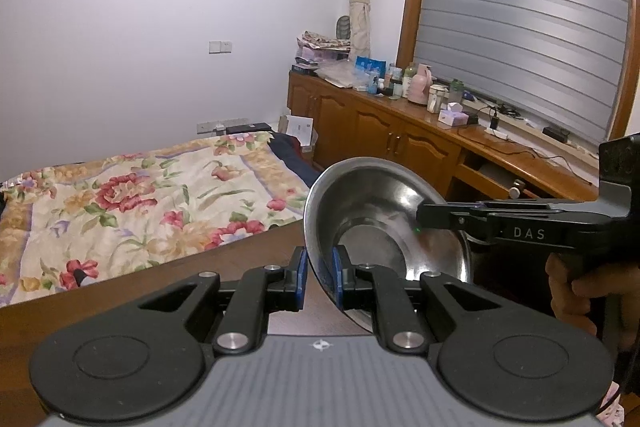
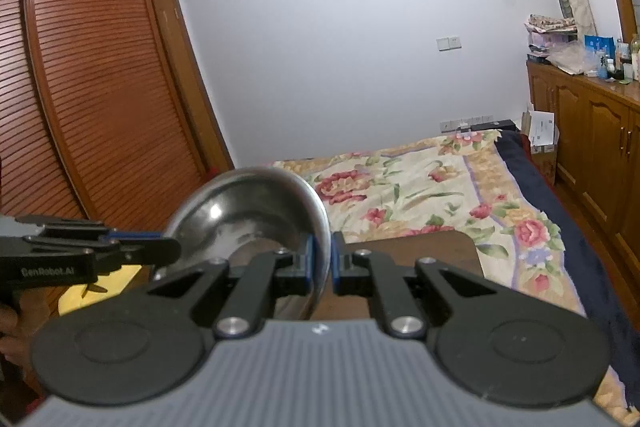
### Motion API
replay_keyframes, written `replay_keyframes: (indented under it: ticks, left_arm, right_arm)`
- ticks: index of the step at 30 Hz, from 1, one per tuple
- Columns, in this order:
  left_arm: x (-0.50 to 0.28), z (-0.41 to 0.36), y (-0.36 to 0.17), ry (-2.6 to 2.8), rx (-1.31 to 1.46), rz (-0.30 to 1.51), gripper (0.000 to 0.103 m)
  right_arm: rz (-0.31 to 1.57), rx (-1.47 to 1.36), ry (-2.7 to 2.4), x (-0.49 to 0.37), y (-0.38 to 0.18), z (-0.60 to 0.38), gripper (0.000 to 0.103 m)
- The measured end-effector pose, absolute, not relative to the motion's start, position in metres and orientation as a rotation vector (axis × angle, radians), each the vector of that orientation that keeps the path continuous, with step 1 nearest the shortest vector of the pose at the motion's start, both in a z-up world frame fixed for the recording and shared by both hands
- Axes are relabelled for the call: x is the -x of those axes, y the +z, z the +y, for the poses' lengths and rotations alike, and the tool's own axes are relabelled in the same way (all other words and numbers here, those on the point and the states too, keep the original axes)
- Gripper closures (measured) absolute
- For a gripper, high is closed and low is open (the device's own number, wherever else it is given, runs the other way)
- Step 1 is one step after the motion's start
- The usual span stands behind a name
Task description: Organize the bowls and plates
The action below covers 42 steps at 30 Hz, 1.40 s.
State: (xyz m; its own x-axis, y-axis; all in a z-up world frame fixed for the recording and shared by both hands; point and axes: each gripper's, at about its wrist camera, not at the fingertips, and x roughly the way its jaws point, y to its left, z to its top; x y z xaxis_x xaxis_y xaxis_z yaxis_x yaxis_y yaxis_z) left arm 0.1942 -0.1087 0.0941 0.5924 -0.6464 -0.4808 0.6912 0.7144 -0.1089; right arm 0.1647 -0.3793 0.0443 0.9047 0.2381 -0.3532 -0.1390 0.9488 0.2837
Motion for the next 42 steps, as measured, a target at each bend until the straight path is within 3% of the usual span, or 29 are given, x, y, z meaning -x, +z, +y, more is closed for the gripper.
replay_keyframes:
  ticks: [42]
  left_arm:
    - [-0.136, -0.063, -0.004, -0.733, -0.098, 0.655, 0.088]
  right_arm:
    - [0.597, -0.185, 0.310, -0.120, -0.017, -0.327, 0.092]
